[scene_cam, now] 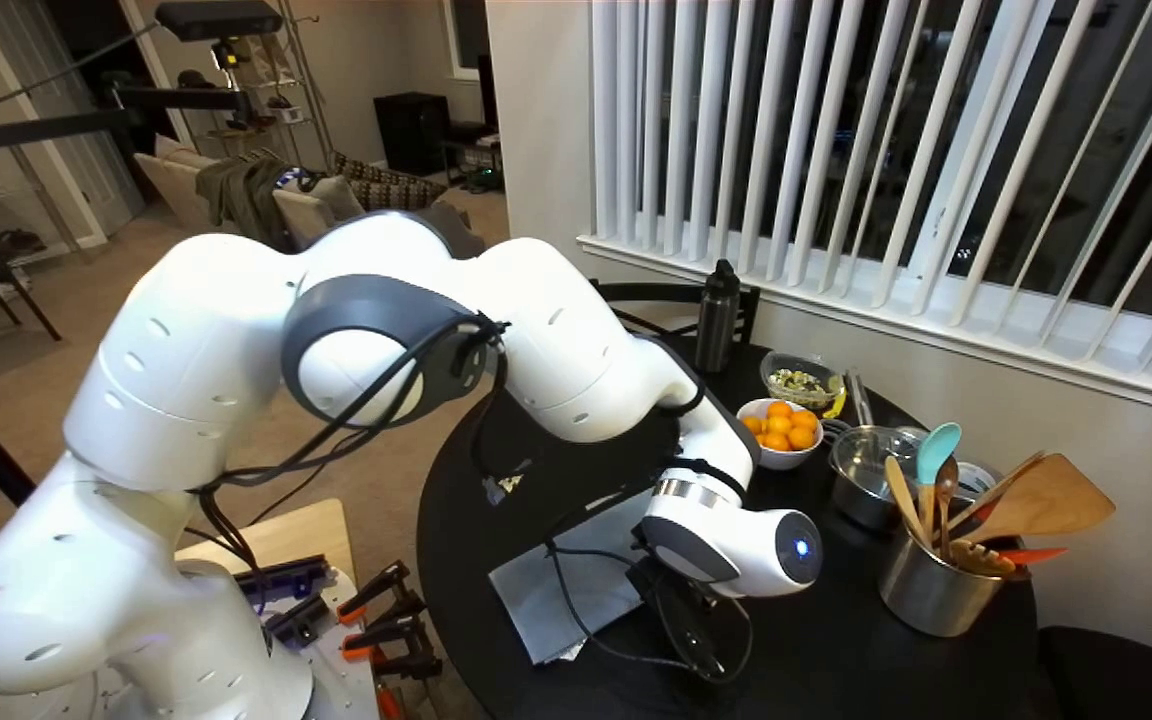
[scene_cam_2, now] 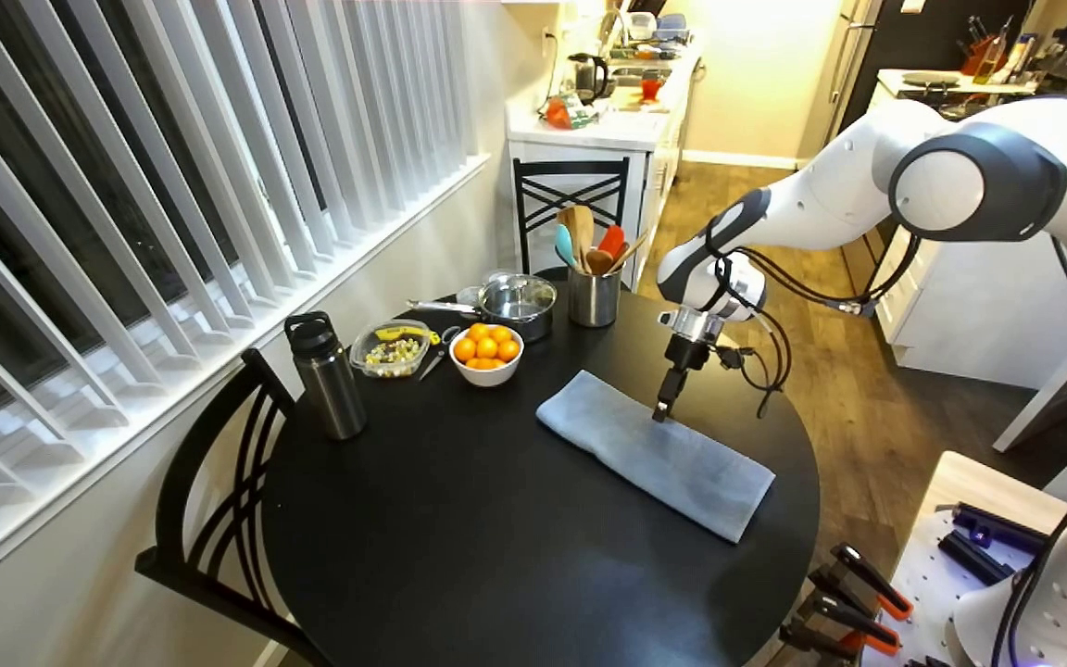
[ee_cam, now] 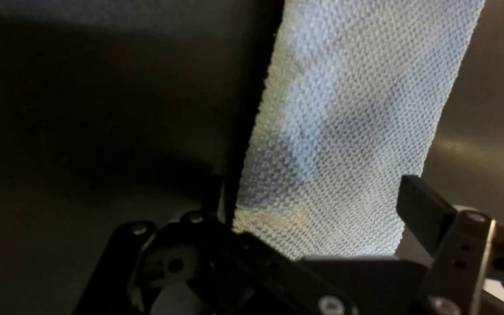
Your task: Unfold the towel on the table
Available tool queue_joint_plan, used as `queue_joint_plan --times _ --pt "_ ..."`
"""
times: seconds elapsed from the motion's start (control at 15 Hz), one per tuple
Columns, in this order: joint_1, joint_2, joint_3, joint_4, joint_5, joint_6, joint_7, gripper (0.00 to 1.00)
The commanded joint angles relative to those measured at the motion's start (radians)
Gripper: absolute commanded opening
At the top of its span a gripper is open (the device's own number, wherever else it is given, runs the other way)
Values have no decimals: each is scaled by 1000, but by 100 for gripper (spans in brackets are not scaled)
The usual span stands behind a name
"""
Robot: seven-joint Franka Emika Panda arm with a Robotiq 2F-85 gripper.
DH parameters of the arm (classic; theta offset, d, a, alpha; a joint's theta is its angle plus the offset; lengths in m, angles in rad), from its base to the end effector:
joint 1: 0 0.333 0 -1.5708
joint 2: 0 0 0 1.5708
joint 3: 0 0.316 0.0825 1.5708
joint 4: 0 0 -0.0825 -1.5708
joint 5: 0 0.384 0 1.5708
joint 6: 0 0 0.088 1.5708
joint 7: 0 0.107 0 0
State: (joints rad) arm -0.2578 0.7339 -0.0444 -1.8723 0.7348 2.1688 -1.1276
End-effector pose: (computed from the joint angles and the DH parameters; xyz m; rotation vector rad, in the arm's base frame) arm 0.5639 -0.1489 0.0948 -2.4971 -0.3434 -0.0022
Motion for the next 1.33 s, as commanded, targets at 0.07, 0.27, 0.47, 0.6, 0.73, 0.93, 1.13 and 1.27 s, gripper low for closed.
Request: queue_joint_plan --times 0.07,0.27,0.47,0.6,0.73,0.93,1.13,1.27 --pt "-19 17 33 20 -16 6 28 100" --pt "-24 22 35 26 -14 0 31 100" --pt "-20 23 26 22 -11 25 64 100" --pt "-22 24 28 22 -12 29 82 100" --pt "-23 25 32 24 -17 16 92 100" --pt "-36 26 47 28 -17 -22 69 100" --pt "-59 18 63 27 -13 -98 44 100" --pt "-71 10 66 25 -4 -146 39 100"
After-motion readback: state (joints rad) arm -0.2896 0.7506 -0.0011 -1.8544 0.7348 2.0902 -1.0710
